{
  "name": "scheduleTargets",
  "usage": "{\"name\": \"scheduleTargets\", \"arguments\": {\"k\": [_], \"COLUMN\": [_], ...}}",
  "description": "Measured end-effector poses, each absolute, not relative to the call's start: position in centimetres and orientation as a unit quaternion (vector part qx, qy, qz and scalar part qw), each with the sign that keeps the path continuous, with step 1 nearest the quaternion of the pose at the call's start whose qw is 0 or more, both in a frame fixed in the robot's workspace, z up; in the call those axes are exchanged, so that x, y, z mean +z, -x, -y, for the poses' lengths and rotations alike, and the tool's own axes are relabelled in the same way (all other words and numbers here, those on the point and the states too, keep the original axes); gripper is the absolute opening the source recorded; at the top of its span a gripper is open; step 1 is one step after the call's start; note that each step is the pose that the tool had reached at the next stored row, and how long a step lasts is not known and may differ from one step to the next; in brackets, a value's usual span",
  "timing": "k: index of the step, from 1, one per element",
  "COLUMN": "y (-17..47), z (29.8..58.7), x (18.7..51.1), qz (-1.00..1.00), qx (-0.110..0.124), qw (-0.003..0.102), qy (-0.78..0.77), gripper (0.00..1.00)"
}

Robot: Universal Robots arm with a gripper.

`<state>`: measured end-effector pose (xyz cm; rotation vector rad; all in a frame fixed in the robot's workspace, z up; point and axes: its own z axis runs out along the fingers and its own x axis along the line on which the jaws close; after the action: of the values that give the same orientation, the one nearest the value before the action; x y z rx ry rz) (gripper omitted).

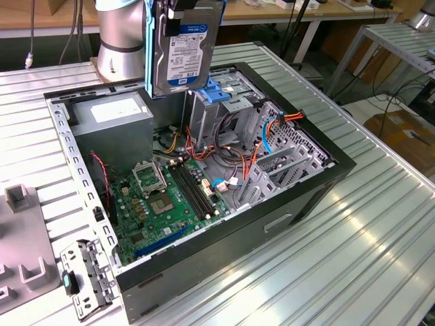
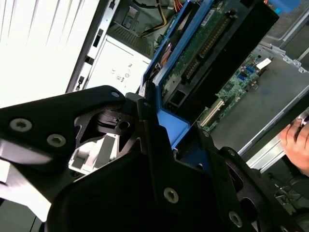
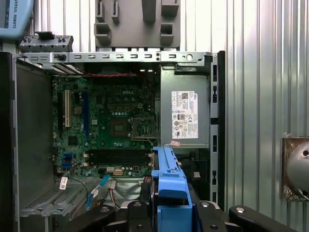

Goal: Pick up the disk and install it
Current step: 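Insert the disk into the insertion slot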

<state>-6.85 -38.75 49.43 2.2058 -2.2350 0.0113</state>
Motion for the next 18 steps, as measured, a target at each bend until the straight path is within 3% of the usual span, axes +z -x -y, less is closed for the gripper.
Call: {"name": "scheduleTargets", "arguments": {"k": [18], "y": [6.85], "z": [39.39], "x": [49.43], "qz": [0.712], "qx": [0.004], "qw": [0.001], "qy": [-0.702], "gripper": [0.37]}}
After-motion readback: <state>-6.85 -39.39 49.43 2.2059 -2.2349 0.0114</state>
